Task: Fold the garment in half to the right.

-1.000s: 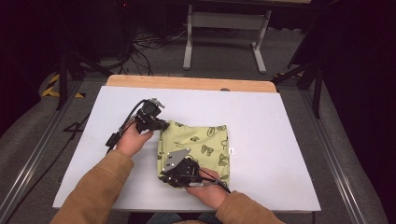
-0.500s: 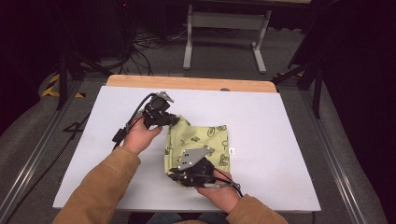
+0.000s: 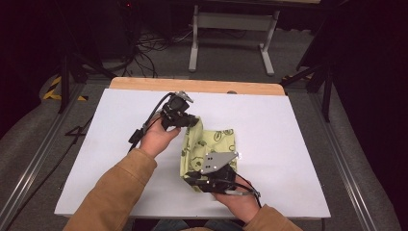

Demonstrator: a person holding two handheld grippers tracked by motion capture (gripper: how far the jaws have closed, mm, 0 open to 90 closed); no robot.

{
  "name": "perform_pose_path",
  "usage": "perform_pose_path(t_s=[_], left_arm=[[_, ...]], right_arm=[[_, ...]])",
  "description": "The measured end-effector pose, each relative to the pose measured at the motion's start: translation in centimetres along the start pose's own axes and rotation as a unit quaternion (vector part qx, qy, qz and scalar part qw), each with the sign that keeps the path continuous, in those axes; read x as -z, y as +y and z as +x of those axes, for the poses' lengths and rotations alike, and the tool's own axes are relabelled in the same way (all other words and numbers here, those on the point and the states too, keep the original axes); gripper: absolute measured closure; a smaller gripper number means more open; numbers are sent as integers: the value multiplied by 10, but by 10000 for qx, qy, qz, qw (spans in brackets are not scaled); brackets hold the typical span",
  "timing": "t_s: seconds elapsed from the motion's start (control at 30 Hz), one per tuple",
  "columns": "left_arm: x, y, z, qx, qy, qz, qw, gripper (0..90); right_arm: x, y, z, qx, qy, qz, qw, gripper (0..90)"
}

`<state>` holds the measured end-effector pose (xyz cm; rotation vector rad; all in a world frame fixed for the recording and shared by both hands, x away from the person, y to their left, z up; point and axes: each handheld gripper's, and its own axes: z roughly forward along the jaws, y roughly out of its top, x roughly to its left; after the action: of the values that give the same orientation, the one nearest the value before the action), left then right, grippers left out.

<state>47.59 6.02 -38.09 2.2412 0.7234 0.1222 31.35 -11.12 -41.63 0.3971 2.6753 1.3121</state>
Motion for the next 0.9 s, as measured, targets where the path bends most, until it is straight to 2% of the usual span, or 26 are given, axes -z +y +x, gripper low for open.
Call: perform_pose_path(t_s=[0.9], left_arm=[[-32,22,-23,-182,-136,98,9997,826]], right_arm=[[40,-32,-5,-518,-158,-321,9980,801]])
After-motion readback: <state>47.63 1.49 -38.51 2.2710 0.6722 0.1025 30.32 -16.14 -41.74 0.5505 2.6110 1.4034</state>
